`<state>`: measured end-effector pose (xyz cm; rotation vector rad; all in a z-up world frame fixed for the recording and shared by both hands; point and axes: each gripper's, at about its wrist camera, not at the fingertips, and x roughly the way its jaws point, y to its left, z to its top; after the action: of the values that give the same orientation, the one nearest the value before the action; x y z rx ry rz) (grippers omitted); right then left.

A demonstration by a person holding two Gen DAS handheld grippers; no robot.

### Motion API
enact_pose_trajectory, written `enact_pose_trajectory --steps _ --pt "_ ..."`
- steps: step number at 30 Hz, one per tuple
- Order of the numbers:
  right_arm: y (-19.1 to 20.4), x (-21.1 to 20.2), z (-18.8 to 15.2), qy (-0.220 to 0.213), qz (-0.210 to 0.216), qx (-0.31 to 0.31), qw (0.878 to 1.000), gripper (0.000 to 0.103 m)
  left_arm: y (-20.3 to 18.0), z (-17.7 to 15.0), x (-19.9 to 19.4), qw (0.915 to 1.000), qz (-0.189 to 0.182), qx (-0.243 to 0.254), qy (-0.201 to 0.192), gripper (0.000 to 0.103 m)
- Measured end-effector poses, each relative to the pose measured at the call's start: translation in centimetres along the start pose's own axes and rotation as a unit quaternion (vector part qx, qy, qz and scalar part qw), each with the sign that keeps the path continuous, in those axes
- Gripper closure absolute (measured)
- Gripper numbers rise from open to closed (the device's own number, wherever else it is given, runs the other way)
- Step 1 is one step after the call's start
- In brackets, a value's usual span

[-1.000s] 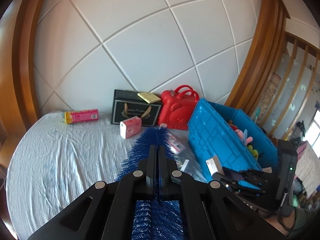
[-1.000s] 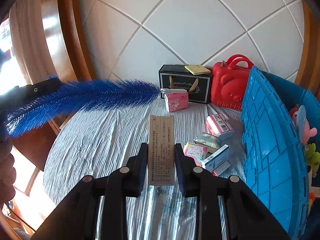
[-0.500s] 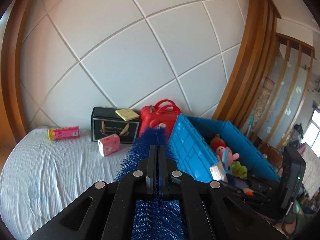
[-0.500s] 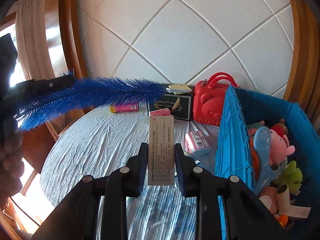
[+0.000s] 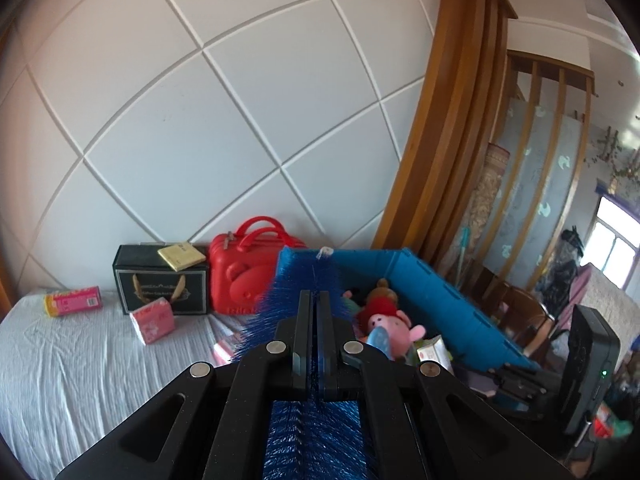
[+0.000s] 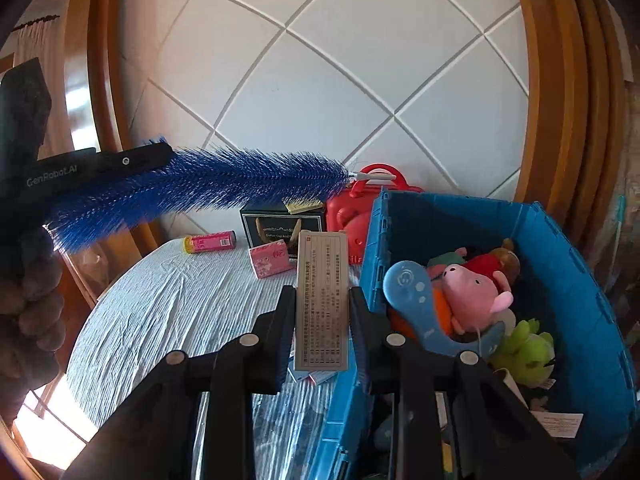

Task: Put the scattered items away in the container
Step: 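Carry the brush and the medicine box with both tools over the blue crate, then open both tools to drop the brush and medicine box into the crate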

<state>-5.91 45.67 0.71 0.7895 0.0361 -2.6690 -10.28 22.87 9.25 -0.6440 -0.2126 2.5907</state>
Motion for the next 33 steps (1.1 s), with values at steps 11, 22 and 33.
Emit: enact_pose_trajectory --steps 11,22,33 --pt "-6.5 -3.2 -2.1 0.005 -0.056 0.043 0.998 0.077 -7.9 0.1 5.2 0.9980 -0.052 0.033 0.015 0.102" --pt "-12.0 -4.5 -3.8 0.015 -0.096 0.082 0.992 0.077 -15.5 0.2 11.0 0.9921 -0.104 0.061 0.033 0.102" --pt "-16.2 -4.3 -3.6 0.022 -0.127 0.103 0.986 0.077 -20.8 1.4 15.6 0.9893 -0.119 0.079 0.029 0.102"
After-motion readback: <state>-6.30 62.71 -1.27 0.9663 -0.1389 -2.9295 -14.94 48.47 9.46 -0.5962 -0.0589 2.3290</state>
